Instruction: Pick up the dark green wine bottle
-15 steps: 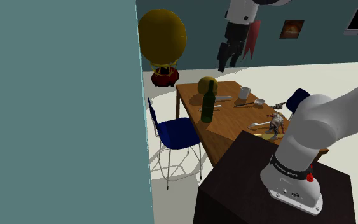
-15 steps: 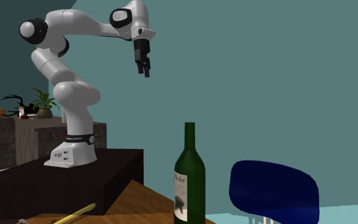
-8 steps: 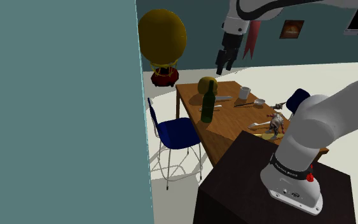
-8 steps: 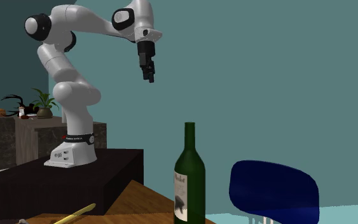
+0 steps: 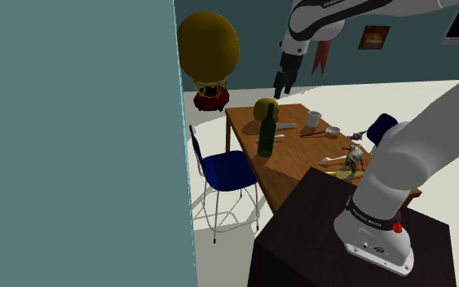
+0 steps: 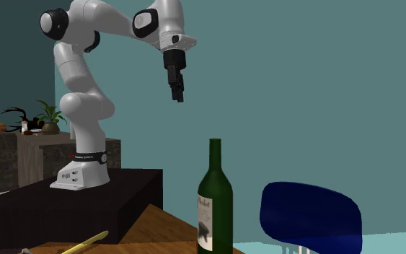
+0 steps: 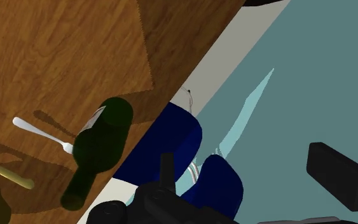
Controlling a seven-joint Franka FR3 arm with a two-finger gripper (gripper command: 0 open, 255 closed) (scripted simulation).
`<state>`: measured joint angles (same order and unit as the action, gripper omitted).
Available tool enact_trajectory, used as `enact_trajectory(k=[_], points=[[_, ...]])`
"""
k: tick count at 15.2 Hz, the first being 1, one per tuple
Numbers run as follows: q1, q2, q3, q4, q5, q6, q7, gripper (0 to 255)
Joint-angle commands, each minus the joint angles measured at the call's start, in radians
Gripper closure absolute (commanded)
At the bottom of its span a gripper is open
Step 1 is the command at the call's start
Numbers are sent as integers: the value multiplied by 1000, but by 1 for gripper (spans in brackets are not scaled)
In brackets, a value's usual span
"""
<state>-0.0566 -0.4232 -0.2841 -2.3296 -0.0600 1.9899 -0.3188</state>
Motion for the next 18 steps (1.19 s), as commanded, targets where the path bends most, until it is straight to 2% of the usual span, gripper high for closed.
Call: enact_trajectory(k=[1, 5, 10, 17, 18], points=[[-1, 64, -37, 25, 10, 37, -54, 0], [1, 210, -104, 105, 57, 94, -168, 0], [-10, 410, -167, 237, 160, 135, -324, 0], [-92, 709, -181, 487, 333, 126, -524, 0], [-94, 715, -178, 480, 337, 137, -527, 0]])
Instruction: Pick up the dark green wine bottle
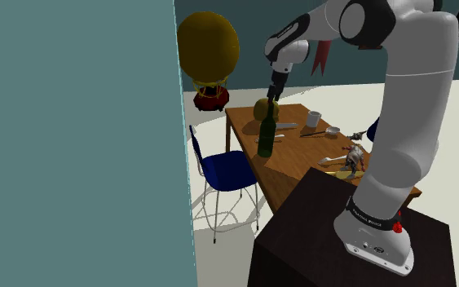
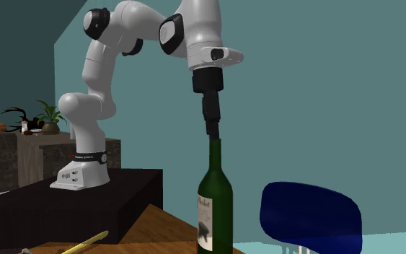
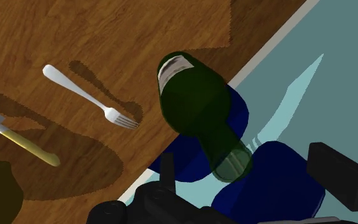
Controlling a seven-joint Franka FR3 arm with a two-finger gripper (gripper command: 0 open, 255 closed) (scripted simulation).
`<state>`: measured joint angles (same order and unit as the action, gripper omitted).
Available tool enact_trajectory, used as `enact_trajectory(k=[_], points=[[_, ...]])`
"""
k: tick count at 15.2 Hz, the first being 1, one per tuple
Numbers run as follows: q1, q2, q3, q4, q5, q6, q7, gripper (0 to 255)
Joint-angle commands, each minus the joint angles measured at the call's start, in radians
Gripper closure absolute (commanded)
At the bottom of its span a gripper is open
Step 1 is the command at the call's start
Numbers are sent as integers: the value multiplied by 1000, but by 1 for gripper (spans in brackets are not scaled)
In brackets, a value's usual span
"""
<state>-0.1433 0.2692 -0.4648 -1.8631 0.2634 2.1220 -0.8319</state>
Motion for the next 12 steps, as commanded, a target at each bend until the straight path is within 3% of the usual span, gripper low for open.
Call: enact_trajectory(k=[1, 9, 10, 12], points=[[-9, 28, 5, 8, 18, 16, -18, 0], [-15, 65, 15, -22, 45, 76, -40, 0], [-16, 64, 15, -23, 45, 76, -41, 255], [-16, 64, 15, -23, 45, 76, -41, 255]])
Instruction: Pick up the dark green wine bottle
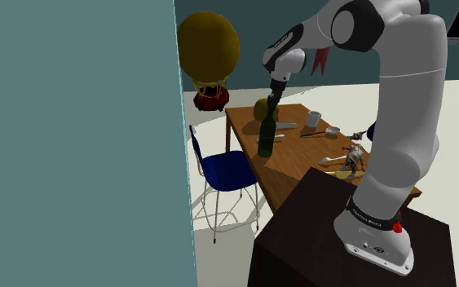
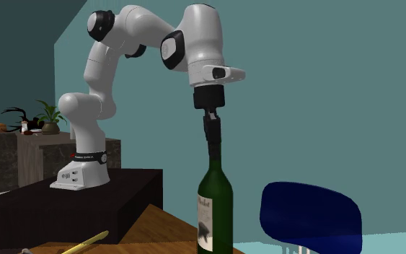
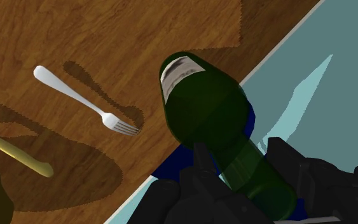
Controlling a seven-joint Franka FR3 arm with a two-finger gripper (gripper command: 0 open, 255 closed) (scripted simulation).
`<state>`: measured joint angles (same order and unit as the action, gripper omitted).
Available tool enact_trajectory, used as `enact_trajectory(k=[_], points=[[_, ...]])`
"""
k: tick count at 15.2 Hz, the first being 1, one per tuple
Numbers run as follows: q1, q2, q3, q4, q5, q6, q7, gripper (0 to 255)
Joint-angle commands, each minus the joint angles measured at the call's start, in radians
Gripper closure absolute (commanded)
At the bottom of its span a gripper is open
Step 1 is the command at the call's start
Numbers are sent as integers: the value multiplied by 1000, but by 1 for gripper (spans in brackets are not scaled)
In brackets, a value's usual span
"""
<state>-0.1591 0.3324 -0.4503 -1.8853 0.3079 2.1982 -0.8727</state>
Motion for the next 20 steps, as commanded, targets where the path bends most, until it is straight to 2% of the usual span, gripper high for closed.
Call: enact_trajectory(k=[1, 7, 20], points=[[0, 0, 0, -1, 0, 0, 0, 255], [0, 1, 1, 0, 1, 0, 1, 255], [13, -74, -20, 81, -57, -144, 49, 255]])
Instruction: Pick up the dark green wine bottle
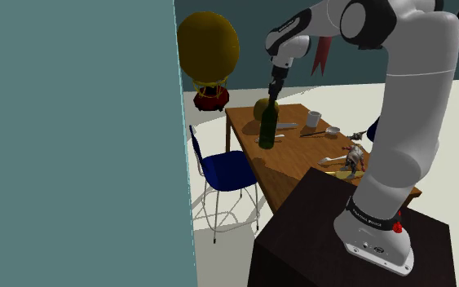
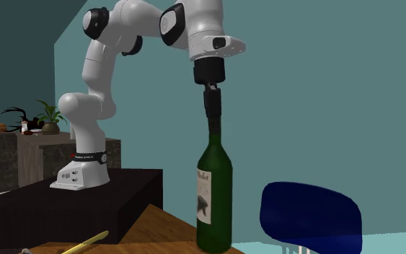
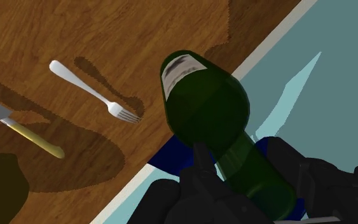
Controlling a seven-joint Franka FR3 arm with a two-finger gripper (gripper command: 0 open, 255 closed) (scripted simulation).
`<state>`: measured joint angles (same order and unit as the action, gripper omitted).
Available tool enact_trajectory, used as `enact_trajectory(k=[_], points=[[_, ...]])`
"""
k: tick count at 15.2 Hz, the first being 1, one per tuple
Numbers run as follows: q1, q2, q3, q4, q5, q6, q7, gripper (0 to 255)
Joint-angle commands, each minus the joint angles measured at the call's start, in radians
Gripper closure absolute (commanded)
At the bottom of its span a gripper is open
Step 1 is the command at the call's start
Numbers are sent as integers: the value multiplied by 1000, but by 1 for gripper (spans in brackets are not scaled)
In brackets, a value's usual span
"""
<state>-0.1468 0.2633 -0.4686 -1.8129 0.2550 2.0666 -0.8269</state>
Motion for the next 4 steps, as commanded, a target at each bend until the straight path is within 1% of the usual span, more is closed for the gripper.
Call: enact_trajectory(k=[1, 4], points=[[1, -10, -2, 16, -7, -24, 7, 255], [1, -15, -4, 26, -11, -38, 10, 255]])
